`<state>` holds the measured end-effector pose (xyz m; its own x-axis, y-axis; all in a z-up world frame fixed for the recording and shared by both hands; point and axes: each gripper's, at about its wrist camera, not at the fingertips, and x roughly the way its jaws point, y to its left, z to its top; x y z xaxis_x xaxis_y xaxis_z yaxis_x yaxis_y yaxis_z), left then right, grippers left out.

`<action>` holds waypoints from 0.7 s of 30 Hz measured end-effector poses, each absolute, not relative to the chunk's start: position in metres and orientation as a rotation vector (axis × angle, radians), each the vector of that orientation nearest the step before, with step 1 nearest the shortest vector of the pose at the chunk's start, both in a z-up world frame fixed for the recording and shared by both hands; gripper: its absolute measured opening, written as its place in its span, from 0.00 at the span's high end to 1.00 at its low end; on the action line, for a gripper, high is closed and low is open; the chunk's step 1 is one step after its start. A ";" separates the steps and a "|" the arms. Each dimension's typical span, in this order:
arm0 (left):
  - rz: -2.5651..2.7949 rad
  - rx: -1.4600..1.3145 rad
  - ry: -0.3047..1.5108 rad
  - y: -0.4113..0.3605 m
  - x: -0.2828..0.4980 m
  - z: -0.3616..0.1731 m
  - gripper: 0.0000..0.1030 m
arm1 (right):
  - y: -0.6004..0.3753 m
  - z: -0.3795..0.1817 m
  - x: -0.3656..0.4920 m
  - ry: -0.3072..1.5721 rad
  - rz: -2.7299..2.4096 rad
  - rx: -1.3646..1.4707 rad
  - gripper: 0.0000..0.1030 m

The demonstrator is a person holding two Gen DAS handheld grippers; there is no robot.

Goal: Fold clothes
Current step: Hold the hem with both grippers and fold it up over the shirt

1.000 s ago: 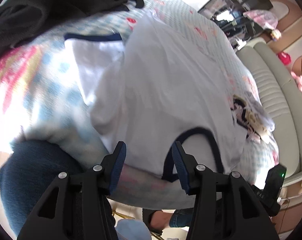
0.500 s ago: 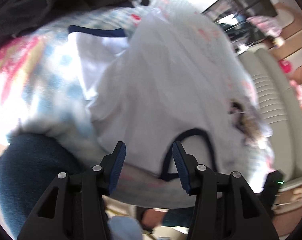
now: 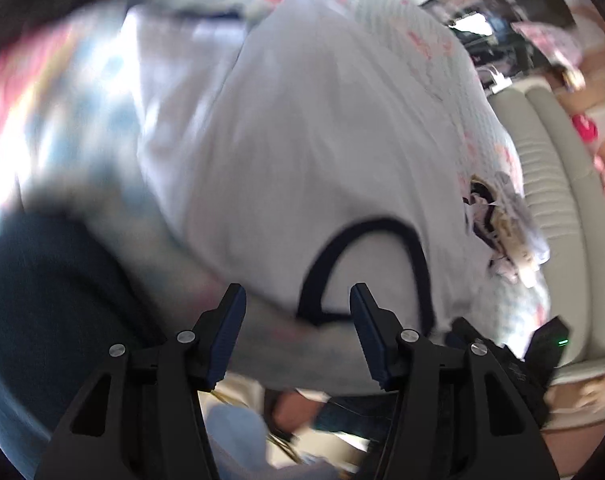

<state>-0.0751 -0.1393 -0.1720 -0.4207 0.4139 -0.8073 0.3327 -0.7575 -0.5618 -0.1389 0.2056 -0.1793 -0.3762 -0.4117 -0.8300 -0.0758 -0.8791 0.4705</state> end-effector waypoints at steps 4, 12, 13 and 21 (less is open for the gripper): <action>2.277 -1.637 -1.265 -0.138 -0.070 -0.196 0.47 | 0.217 -0.186 -0.143 -0.746 -2.305 1.605 0.40; 2.159 -1.416 -1.486 -0.140 -0.078 -0.211 0.57 | 0.214 -0.198 -0.164 -0.790 -2.370 1.568 0.43; 2.168 -1.390 -1.471 -0.138 -0.076 -0.208 0.61 | 0.213 -0.198 -0.162 -0.802 -2.371 1.555 0.49; 2.229 -1.426 -1.466 -0.136 -0.086 -0.219 0.73 | 0.219 -0.219 -0.165 -0.911 -2.285 1.528 0.65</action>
<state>-0.0865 -0.1361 -0.2186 -0.5504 0.5407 -0.6361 0.3699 -0.5251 -0.7664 -0.1649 0.2185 -0.2186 -0.4215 -0.5190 -0.7436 -0.1351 -0.7749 0.6174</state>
